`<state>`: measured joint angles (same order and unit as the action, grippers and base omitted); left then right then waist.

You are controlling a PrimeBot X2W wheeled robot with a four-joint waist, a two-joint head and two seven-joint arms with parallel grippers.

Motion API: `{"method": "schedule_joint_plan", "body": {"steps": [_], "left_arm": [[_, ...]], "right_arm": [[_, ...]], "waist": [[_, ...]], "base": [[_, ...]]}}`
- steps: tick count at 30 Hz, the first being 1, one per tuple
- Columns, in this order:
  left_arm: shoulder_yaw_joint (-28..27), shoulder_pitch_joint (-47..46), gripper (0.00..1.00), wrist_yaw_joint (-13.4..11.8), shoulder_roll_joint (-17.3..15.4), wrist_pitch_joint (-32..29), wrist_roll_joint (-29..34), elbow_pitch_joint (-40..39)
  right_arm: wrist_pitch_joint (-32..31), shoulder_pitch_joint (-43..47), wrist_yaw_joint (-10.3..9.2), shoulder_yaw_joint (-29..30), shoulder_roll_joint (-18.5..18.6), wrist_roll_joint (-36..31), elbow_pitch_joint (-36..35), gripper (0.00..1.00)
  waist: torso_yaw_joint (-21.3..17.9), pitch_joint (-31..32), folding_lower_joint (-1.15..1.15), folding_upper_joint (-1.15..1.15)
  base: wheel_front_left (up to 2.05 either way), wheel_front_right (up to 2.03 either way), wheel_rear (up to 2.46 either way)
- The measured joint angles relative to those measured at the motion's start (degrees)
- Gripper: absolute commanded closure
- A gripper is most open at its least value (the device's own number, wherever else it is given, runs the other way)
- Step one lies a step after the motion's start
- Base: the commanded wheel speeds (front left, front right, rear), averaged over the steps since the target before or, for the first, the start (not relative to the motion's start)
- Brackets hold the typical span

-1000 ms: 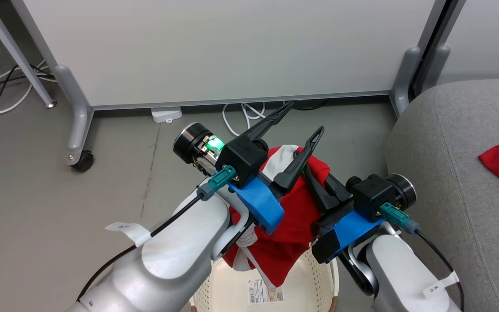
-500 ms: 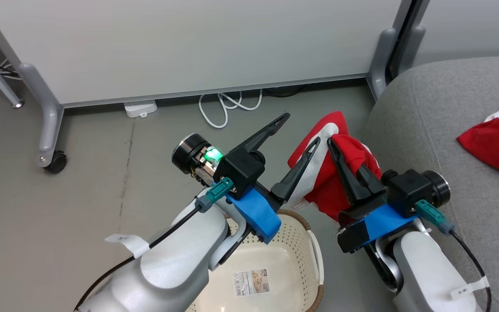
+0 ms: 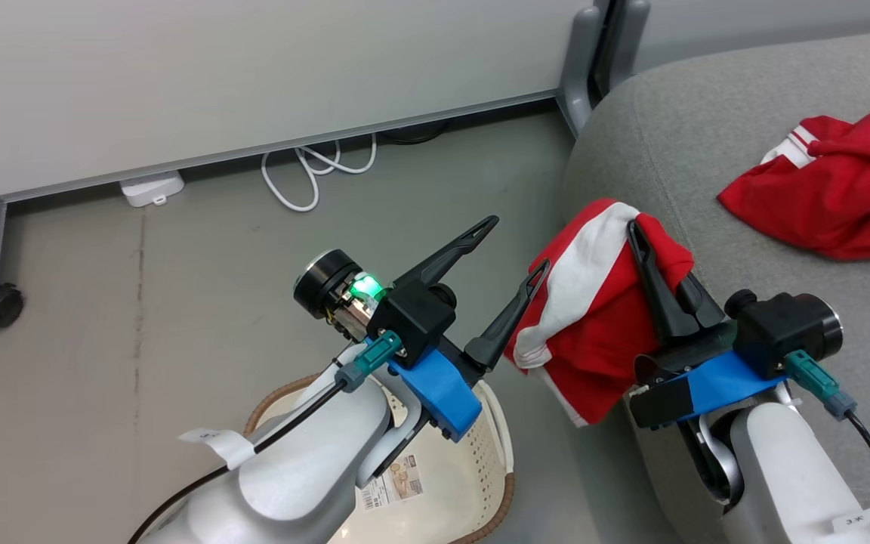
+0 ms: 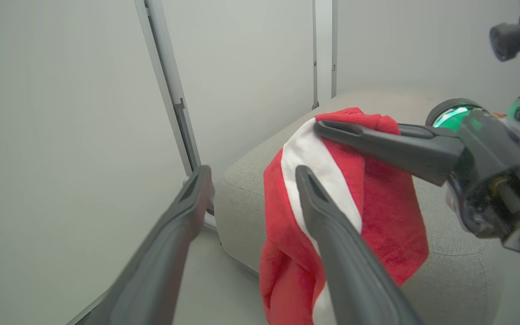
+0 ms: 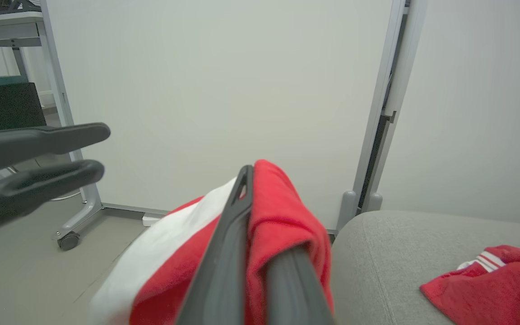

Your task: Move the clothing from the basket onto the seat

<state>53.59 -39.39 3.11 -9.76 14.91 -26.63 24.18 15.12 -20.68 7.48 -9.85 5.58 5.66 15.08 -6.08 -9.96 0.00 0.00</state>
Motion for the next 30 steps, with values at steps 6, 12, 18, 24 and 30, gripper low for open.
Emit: {"method": "schedule_joint_plan", "body": {"steps": [6,12,18,24,30], "left_arm": [[0.03,0.38,0.00,0.37,-0.29,0.08,0.43,-0.25],[0.16,0.38,0.00,0.80,-0.45,0.08,0.93,-0.30],[0.15,0.33,0.00,0.93,-0.46,0.08,1.20,-0.23],[-0.32,0.29,0.00,0.96,-0.45,0.08,1.49,-0.36],[-0.90,0.06,0.00,1.01,-0.58,0.09,2.03,-0.93]], "right_arm": [[0.00,1.49,0.00,1.62,-0.14,-0.08,-1.88,1.00],[0.00,2.56,0.00,3.16,-0.52,-0.07,-3.27,1.00],[0.00,4.06,0.00,4.80,-0.68,-0.09,-4.30,1.00],[0.00,4.88,0.00,6.09,-0.92,-0.10,-6.04,1.00],[0.00,4.28,0.00,7.39,-1.11,-0.16,-8.57,1.00]], "waist": [[-3.69,-1.27,0.00,0.00],[-7.33,-2.71,0.00,0.00],[-10.53,-3.85,0.00,0.00],[-11.90,-4.52,0.00,0.00],[-11.85,-5.30,0.00,0.00]], "base": [[0.00,0.00,0.00],[0.00,0.00,0.00],[0.00,0.00,0.00],[0.00,0.00,0.00],[0.00,0.00,0.00]]}}
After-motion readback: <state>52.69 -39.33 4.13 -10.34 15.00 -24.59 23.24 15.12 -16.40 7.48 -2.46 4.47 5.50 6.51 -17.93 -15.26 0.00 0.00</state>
